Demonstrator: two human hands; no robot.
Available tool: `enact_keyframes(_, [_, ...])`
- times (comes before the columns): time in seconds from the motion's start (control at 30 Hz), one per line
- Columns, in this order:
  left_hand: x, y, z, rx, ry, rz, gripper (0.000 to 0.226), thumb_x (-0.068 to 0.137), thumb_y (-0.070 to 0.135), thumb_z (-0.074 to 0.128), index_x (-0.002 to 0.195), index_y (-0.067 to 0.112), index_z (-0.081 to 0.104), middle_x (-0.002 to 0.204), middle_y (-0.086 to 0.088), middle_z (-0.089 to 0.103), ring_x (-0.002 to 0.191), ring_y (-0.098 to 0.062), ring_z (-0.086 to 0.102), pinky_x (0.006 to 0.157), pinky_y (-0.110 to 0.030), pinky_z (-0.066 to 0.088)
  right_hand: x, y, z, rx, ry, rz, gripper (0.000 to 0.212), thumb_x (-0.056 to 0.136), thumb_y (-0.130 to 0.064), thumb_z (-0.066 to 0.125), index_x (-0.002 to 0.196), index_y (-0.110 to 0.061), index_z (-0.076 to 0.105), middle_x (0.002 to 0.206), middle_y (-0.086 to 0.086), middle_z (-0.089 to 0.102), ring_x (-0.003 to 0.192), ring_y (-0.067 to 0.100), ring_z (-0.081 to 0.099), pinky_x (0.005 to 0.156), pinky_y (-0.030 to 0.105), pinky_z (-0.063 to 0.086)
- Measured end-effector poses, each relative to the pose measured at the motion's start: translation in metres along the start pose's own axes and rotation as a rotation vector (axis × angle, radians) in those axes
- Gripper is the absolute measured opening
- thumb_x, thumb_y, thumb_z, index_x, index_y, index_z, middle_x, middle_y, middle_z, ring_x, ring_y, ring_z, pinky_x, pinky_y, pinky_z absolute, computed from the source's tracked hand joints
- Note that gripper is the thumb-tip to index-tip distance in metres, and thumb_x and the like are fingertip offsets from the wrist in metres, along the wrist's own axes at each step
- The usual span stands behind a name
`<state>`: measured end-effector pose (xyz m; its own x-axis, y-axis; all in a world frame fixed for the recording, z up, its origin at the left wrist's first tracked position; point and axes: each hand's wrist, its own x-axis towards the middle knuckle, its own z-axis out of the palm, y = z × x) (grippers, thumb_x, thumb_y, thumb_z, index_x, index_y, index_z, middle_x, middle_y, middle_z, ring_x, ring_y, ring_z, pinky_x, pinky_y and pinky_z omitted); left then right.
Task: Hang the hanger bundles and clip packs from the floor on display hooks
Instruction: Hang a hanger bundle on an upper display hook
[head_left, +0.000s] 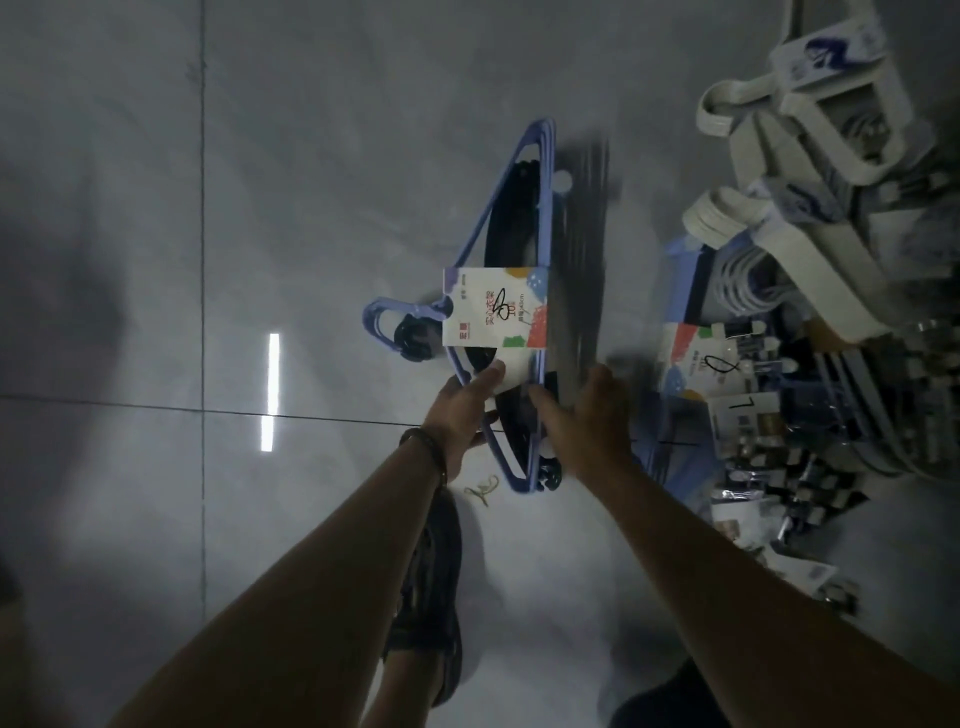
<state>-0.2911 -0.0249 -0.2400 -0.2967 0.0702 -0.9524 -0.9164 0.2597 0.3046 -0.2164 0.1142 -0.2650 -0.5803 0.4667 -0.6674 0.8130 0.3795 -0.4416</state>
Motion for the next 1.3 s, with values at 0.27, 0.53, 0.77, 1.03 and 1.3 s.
enact_keyframes(0.27, [0.003, -0.022, 0.029, 0.027, 0.092, -0.047, 0.022, 0.101, 0.032, 0.064, 0.119, 0.018, 0.065, 0.11, -0.004, 0.073, 0.098, -0.021, 0.066, 0.082, -0.035, 0.052, 0.001, 0.006, 0.011, 0.225, -0.344, 0.295, 0.021, 0.089, -0.036, 0.072, 0.101, -0.02, 0.068, 0.089, 0.001, 0.073, 0.076, 0.017, 0.07, 0.064, 0.03, 0.057])
enact_keyframes(0.53, [-0.054, -0.044, 0.017, -0.177, -0.051, -0.16, 0.037, 0.078, 0.032, 0.068, 0.109, 0.014, 0.072, 0.096, -0.006, 0.069, 0.088, -0.025, 0.064, 0.079, -0.037, 0.049, -0.066, 0.018, -0.009, 0.254, -0.592, 0.304, 0.019, 0.084, -0.007, 0.068, 0.07, -0.011, 0.055, 0.069, 0.005, 0.057, 0.059, 0.016, 0.054, 0.047, 0.02, 0.04])
enact_keyframes(0.77, [-0.177, -0.005, 0.034, 0.102, 0.139, 0.044, 0.035, 0.056, 0.036, 0.069, 0.08, 0.012, 0.061, 0.071, -0.005, 0.057, 0.067, -0.026, 0.051, 0.064, -0.036, 0.042, -0.149, -0.015, -0.1, 0.408, -0.659, 0.322, 0.02, 0.071, -0.035, 0.071, 0.078, -0.016, 0.068, 0.068, 0.001, 0.067, 0.069, 0.02, 0.064, 0.067, 0.032, 0.049])
enact_keyframes(1.03, [-0.395, 0.139, 0.052, 0.82, 0.186, 0.377, 0.084, 0.05, 0.077, 0.064, 0.114, 0.029, 0.04, 0.103, -0.001, 0.066, 0.09, -0.029, 0.068, 0.08, -0.051, 0.062, -0.243, -0.143, -0.364, 0.087, 0.216, -0.364, 0.075, 0.077, -0.042, 0.087, 0.137, -0.019, 0.049, 0.128, 0.007, 0.055, 0.118, 0.026, 0.053, 0.091, 0.04, 0.051])
enact_keyframes(1.3, [-0.689, 0.3, 0.11, 1.378, 0.03, 0.865, 0.082, 0.054, 0.082, 0.065, 0.115, 0.034, 0.036, 0.098, 0.004, 0.07, 0.083, -0.024, 0.069, 0.075, -0.047, 0.06, -0.381, -0.264, -0.673, -0.396, -0.107, -0.655, 0.091, 0.051, -0.063, 0.098, 0.124, -0.023, 0.061, 0.121, -0.001, 0.062, 0.105, 0.022, 0.063, 0.091, 0.043, 0.057])
